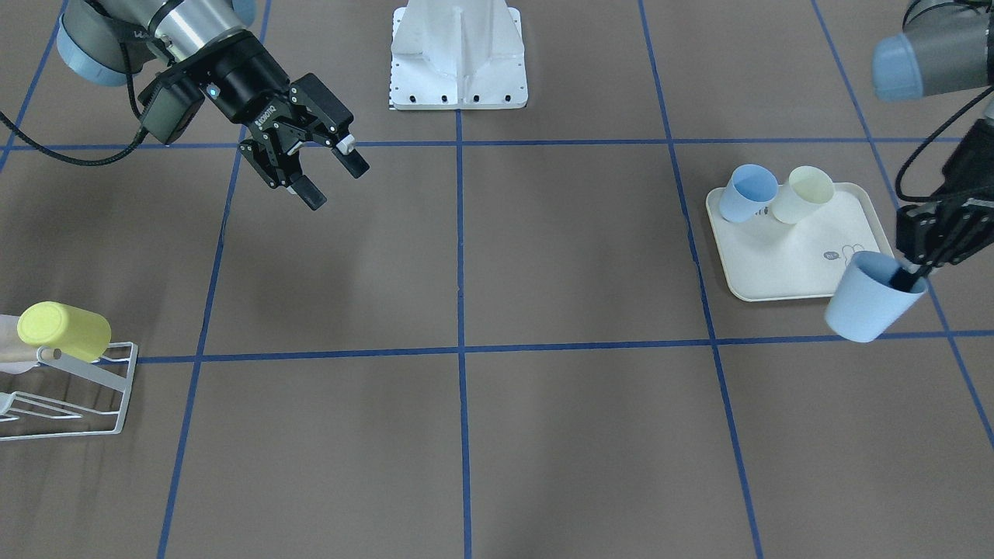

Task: Transfer IKEA cup to right arm and place on rack

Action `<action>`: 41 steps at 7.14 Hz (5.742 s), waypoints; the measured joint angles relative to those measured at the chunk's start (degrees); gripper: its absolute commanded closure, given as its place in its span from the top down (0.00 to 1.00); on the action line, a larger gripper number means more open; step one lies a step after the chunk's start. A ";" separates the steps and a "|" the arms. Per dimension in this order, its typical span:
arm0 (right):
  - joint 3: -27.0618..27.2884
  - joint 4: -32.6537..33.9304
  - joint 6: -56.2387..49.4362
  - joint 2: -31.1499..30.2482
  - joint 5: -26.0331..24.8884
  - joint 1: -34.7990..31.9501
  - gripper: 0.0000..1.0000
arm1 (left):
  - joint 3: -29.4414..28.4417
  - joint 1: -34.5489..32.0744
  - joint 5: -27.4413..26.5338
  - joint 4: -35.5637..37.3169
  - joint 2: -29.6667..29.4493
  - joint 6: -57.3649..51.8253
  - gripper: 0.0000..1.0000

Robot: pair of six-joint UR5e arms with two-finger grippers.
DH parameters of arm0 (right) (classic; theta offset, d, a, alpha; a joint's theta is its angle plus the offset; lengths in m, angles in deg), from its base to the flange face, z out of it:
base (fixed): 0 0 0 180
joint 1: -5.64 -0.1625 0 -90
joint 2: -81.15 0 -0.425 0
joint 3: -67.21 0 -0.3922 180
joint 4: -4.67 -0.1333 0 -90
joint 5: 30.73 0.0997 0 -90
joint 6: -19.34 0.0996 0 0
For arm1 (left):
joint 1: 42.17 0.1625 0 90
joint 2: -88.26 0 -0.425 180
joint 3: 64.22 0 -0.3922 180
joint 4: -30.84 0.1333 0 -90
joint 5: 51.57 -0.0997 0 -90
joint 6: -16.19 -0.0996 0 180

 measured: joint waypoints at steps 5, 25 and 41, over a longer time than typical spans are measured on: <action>-2.81 -6.69 8.96 2.66 -1.62 0.80 1.00 | -7.02 15.18 -7.95 -22.50 -14.78 47.69 0.00; -8.05 -13.91 17.89 10.21 -10.58 2.97 1.00 | -22.76 35.93 -43.93 -63.42 -25.99 91.47 0.00; -8.96 -13.96 23.61 10.20 -12.97 2.39 0.00 | -22.54 39.67 -44.91 -63.51 -27.75 91.03 0.99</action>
